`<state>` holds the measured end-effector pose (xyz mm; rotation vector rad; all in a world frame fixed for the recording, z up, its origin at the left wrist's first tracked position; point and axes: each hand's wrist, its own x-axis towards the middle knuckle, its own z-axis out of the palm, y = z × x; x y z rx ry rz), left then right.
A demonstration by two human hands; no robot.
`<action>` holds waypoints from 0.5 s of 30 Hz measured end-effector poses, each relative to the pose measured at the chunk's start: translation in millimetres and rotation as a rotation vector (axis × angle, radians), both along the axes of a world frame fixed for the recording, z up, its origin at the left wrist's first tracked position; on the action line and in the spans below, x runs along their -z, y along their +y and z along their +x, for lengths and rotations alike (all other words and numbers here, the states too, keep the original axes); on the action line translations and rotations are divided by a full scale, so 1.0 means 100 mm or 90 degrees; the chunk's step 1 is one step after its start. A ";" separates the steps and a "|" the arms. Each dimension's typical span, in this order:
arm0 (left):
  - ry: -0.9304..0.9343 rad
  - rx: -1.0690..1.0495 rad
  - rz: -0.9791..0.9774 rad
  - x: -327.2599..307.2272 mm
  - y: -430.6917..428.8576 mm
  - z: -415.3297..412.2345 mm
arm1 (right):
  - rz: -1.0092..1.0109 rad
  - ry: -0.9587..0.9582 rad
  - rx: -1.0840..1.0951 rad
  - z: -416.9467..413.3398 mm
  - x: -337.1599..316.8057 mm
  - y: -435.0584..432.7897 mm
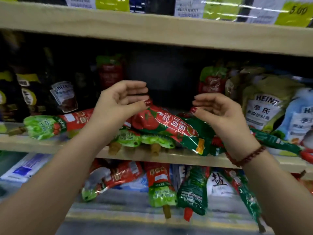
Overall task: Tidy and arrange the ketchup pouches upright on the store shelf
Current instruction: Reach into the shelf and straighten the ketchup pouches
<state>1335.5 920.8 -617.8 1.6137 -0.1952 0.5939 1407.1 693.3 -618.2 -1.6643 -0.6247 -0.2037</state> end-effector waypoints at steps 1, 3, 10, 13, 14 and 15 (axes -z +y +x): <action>-0.013 0.004 0.003 0.00 -0.01 0.02 | 0.004 -0.006 0.002 0.01 0.00 -0.01; -0.023 0.011 -0.001 -0.02 -0.06 0.05 | 0.011 -0.001 0.008 0.03 -0.03 -0.04; -0.011 0.037 0.003 -0.23 -0.33 0.19 | 0.032 0.052 0.042 0.18 -0.06 -0.17; 0.010 0.036 0.008 -0.30 -0.42 0.30 | 0.046 0.065 0.061 0.23 -0.05 -0.23; 0.020 0.034 0.007 -0.32 -0.44 0.34 | 0.048 0.066 0.069 0.26 -0.06 -0.24; 0.032 0.034 0.005 -0.34 -0.45 0.39 | 0.049 0.062 0.078 0.28 -0.07 -0.26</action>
